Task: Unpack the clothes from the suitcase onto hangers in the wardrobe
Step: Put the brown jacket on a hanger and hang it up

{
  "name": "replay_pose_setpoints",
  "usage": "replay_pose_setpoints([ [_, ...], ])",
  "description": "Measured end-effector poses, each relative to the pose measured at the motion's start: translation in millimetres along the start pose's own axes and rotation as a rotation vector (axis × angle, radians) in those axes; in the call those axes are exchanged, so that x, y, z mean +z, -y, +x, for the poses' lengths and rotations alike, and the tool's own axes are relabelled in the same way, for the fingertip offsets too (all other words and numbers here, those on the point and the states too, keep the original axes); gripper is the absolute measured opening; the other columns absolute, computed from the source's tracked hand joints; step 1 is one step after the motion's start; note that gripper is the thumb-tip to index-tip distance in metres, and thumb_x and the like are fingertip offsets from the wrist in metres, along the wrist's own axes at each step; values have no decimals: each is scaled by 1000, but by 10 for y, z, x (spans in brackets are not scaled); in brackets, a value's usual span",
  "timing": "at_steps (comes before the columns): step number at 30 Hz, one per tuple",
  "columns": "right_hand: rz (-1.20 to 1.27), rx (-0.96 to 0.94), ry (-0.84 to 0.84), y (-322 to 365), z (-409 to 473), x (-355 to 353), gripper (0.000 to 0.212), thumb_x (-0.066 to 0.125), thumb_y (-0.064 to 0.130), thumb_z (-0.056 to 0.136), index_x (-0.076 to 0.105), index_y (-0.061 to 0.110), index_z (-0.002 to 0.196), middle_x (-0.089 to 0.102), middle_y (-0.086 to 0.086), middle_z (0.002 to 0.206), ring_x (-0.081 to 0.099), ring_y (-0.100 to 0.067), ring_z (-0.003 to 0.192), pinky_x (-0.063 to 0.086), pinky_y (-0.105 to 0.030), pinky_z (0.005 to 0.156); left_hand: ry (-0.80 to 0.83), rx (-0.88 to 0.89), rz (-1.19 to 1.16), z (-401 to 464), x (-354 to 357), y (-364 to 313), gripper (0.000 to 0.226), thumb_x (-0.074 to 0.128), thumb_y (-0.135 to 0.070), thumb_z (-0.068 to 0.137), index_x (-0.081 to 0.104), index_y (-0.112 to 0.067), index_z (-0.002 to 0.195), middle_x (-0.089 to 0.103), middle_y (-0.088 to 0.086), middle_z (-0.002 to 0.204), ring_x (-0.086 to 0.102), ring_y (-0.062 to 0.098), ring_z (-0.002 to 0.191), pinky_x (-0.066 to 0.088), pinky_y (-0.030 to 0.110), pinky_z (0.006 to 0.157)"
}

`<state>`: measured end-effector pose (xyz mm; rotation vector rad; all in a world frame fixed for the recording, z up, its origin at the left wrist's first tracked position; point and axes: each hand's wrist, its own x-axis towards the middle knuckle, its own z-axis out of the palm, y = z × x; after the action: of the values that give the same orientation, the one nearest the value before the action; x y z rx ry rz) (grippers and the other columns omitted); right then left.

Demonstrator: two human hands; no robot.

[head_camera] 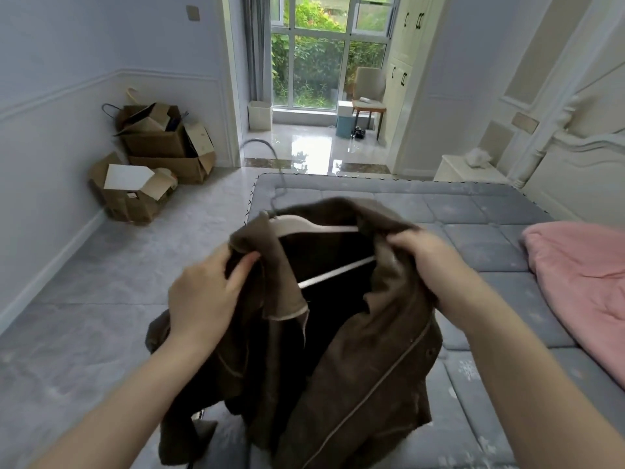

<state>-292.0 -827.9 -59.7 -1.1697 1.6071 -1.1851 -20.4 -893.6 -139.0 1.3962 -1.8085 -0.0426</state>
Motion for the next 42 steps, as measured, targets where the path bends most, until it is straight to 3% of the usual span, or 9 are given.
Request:
replay_pose_setpoints([
  [3, -458, -57, 261, -275, -120, 27, 22, 56, 47, 93, 59, 47, 115, 70, 17, 108, 64, -7, 107, 50, -34, 98, -66, 40, -7, 55, -175, 40, 38, 39, -63, 89, 59, -32, 101, 50, -9, 56, 49, 22, 53, 23, 22, 46],
  [6, -621, -164, 424, -314, -188, 17, 39, 48, 73, 85, 68, 40, 95, 68, 18, 98, 66, -2, 91, 54, -31, 84, -17, 80, 25, 26, -259, 51, 41, 40, -61, 89, 65, -31, 102, 46, -10, 54, 53, 26, 52, 28, 25, 46],
  [9, -702, -396, 262, -241, -156, 5, 43, 50, 60, 91, 70, 24, 76, 63, 10, 85, 63, -8, 79, 52, -35, 69, 3, 106, -8, -2, -323, 78, 43, 41, -59, 90, 67, -28, 103, 46, -12, 54, 46, 18, 49, 30, 24, 44],
  [14, -474, -530, -21, -187, -102, 160, 47, 58, 37, 95, 53, -1, 68, 55, -18, 65, 54, -34, 63, 43, -49, 59, -11, 128, -45, 12, -404, 95, 39, 43, -59, 90, 65, -28, 97, 45, -13, 52, 44, 13, 47, 26, 22, 44],
  [21, -259, -442, 301, -32, -204, 632, 38, 60, 45, 94, 71, 9, 101, 75, -5, 91, 73, -20, 86, 60, -48, 71, 28, 214, 38, -30, -324, -10, 44, 44, -61, 87, 70, -26, 90, 55, -8, 54, 53, 18, 46, 24, 20, 42],
  [30, -784, -829, -395, -37, -25, 679, 38, 83, 34, 76, 61, 12, 98, 63, 4, 63, 59, -14, 53, 49, -26, 53, -10, 277, -66, 187, -504, 143, 43, 44, -60, 90, 70, -26, 95, 57, -9, 57, 48, 10, 48, 25, 19, 44],
  [35, -663, -836, -142, 15, 89, 506, 29, 62, 52, 89, 72, 27, 100, 52, 10, 93, 54, -7, 88, 42, -18, 77, -19, 239, -43, 196, -602, 156, 49, 39, -65, 91, 70, -28, 99, 60, -11, 60, 51, 8, 51, 36, 27, 42],
  [38, -740, -785, 26, -11, 188, 291, 34, 50, 62, 88, 70, 40, 103, 46, 15, 110, 45, -9, 109, 36, -31, 94, -28, 195, -13, 97, -687, 139, 52, 36, -67, 91, 70, -30, 100, 63, -9, 63, 56, 11, 54, 39, 30, 45],
  [42, -872, -881, 78, -121, 215, 249, 39, 40, 61, 93, 54, 35, 118, 63, 15, 100, 62, -13, 90, 46, -27, 71, -39, 172, 46, -54, -775, -19, 51, 35, -68, 91, 68, -30, 93, 60, -9, 61, 54, 8, 55, 36, 29, 45],
])
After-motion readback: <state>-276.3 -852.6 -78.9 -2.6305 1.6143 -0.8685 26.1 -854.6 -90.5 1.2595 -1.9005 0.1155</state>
